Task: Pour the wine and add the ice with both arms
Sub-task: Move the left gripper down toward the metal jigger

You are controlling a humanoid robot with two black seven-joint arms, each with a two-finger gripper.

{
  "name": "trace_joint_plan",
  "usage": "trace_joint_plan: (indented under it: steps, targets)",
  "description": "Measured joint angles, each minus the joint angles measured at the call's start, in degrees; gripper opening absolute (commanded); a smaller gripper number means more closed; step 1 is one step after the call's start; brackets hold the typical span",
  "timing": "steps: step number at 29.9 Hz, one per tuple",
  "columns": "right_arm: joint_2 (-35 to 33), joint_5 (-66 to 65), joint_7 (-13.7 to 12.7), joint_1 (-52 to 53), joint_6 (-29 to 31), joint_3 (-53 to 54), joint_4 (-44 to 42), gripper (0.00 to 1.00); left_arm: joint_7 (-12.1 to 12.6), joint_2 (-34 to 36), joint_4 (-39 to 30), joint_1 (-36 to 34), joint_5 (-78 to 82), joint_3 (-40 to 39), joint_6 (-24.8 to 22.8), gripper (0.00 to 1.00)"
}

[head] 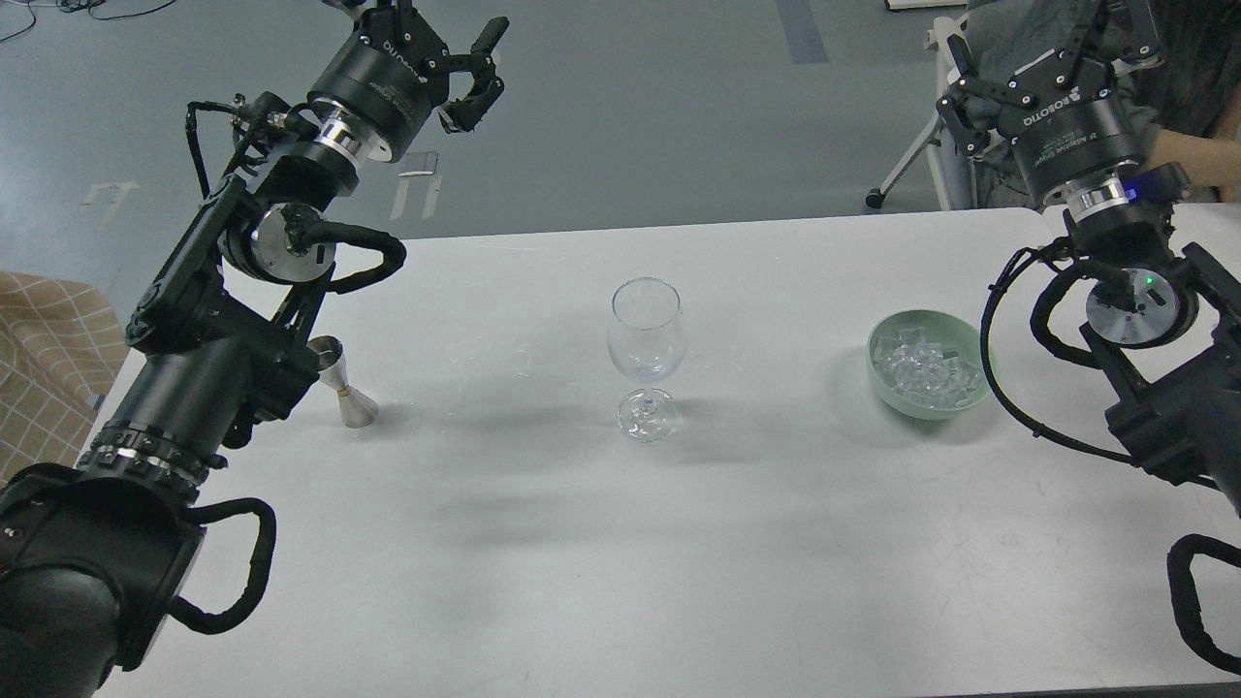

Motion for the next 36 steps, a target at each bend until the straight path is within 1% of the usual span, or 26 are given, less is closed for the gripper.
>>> trace_joint_plan:
  steps: [9, 15, 20, 22, 27, 30, 34, 36]
  targets:
    - [-0.9, -0.1, 0.0, -0.1, -0.8, 0.0, 0.0, 1.00, 0.0, -0.4, 0.4, 0.8, 0.0, 0.1, -0.2, 0.98]
    - [-1.0, 0.2, 0.3, 1.9, -4.4, 0.1, -0.4, 1.00, -0.3, 0.8, 0.8, 1.0, -4.1, -1.2, -1.4, 0.98]
    - [-0.9, 0.2, 0.3, 3.2, -4.6, 0.0, -0.7, 1.00, -1.7, 2.8, 0.9, 1.9, -12.9, -2.3, -2.3, 0.98]
    - [-0.9, 0.2, 0.3, 3.5, -4.6, -0.1, -1.4, 1.00, -2.0, 3.2, 0.9, 2.1, -14.3, -2.3, -3.2, 0.98]
    - [-0.9, 0.1, 0.3, 4.4, -5.0, -0.1, -3.4, 1.00, -2.6, 2.6, 2.1, 2.5, -15.3, -2.4, -3.6, 0.98]
    - [-0.9, 0.0, 0.3, 4.2, -5.2, -0.1, -3.6, 1.00, -3.1, 2.6, 2.4, 2.8, -15.5, -1.9, -2.5, 0.98]
    - [-0.9, 0.0, 0.3, 4.1, -5.4, -0.2, -4.0, 1.00, -2.8, 3.1, 2.4, 2.8, -15.1, -1.4, 1.6, 0.98]
    - [-0.9, -0.1, 0.3, 4.1, -5.4, -0.2, -4.1, 1.00, -2.6, 3.2, 2.4, 2.5, -15.0, -1.3, 2.7, 0.98]
